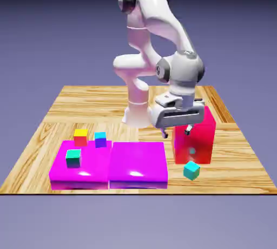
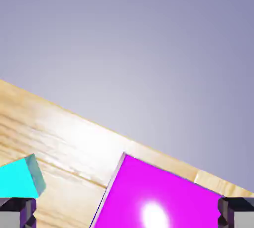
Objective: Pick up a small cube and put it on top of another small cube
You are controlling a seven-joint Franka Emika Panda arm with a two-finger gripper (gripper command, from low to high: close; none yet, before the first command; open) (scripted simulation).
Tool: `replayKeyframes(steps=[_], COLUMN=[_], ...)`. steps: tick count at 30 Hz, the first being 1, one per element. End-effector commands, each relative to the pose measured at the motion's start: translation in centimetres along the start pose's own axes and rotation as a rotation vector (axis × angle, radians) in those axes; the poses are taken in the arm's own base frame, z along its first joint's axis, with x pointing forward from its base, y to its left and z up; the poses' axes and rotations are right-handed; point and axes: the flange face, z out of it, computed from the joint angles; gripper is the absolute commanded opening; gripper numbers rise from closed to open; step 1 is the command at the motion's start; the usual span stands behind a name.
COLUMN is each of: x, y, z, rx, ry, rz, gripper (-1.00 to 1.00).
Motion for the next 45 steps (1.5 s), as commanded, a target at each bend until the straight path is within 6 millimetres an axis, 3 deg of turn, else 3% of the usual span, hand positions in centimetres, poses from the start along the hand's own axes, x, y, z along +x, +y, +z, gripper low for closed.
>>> replayKeyframes(steps=[1, 9, 17, 19, 22, 23, 24, 25, 29, 30, 33, 37, 41, 45], x=[0.0, -1.4, -4.3, -4.6, -6.2, -6.5, -6.5, -6.5, -4.2, -2.3, 3.4, 8.0, 8.8, 5.8], y=[-0.9, -8.1, -13.4, -13.9, -11.9, -11.6, -11.6, -11.6, -14.1, -11.8, -2.3, 11.6, 26.1, 39.8], z=[0.8, 7.5, 14.4, 15.1, 20.3, 21.0, 21.0, 21.0, 14.5, 14.2, 13.9, 12.7, 11.2, 9.4], rx=[-0.027, -0.240, -0.454, -0.476, -0.476, -0.475, -0.475, -0.475, -0.475, -0.482, -0.496, -0.487, -0.439, -0.352], ry=[-0.029, -0.247, -0.448, -0.469, -0.468, -0.469, -0.469, -0.469, -0.451, -0.454, -0.498, -0.570, -0.649, -0.724], rz=[-0.020, -0.181, -0.316, -0.329, -0.328, -0.328, -0.328, -0.328, -0.363, -0.339, -0.203, -0.010, 0.191, 0.397], gripper=[0.00, 0.00, 0.00, 0.00, 0.00, 0.00, -1.00, -1.00, -1.00, -1.00, -1.00, -1.00, -1.00, -1.00])
